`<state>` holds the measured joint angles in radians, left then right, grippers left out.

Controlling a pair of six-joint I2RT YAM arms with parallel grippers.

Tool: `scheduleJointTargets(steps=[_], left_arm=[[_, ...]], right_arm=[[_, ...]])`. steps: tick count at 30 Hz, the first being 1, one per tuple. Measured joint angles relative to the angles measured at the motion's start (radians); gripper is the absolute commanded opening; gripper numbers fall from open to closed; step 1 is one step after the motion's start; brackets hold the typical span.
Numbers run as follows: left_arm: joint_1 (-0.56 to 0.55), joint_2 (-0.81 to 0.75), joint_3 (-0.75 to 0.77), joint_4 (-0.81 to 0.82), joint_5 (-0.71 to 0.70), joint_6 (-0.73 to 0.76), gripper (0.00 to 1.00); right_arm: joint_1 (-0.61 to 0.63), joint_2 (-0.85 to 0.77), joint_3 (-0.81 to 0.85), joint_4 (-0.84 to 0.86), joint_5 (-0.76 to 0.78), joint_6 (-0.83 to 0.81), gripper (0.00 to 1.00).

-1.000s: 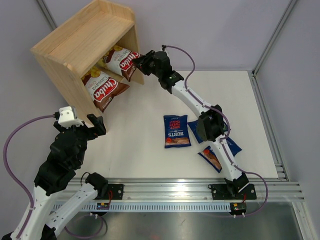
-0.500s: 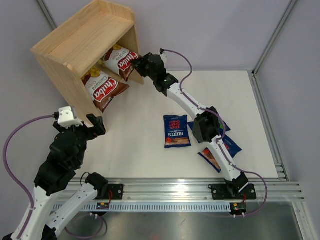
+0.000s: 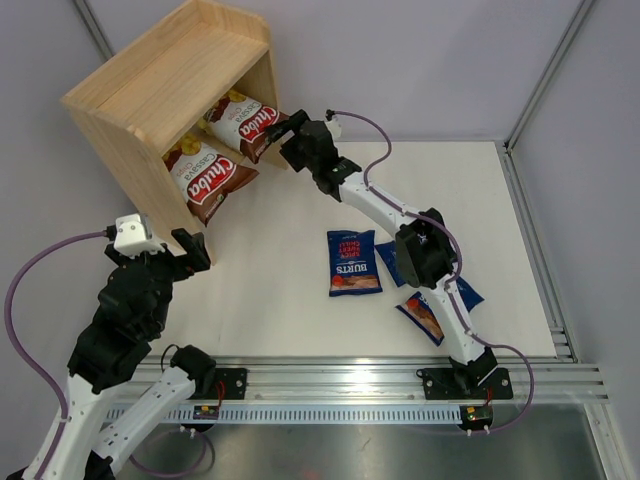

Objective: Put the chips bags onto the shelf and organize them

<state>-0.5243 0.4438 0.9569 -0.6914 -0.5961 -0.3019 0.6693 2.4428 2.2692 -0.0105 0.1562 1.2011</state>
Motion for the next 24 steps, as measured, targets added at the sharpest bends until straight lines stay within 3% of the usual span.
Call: scheduleJointTargets(steps=[3,4,11,19,24], left_arm=[[0.0,0.0,0.0,0.001,0.0,0.0,0.99],[0.002,0.0,0.0,0.002,0.0,0.0,0.99],[0.014,0.003,0.0,0.006,0.003,0.0,0.99],[0.015,0.01,0.0,0.015,0.132,-0.002,0.99],[0.015,0.046,0.01,0.039,0.28,-0.034,0.99]], right_arm=[[-0.005,-0.077,-0.106,0.034,-0.008,-0.021,0.94],[-0.007,-0.092,-0.117,0.041,-0.018,-0.029,1.0],[-0.04,-0.187,-0.193,0.102,-0.065,-0.074,1.0],[-0.114,-0.592,-0.709,0.184,-0.136,-0.219,1.0],[-0.237,-0.924,-0.974,0.102,-0.206,-0.375,0.99]])
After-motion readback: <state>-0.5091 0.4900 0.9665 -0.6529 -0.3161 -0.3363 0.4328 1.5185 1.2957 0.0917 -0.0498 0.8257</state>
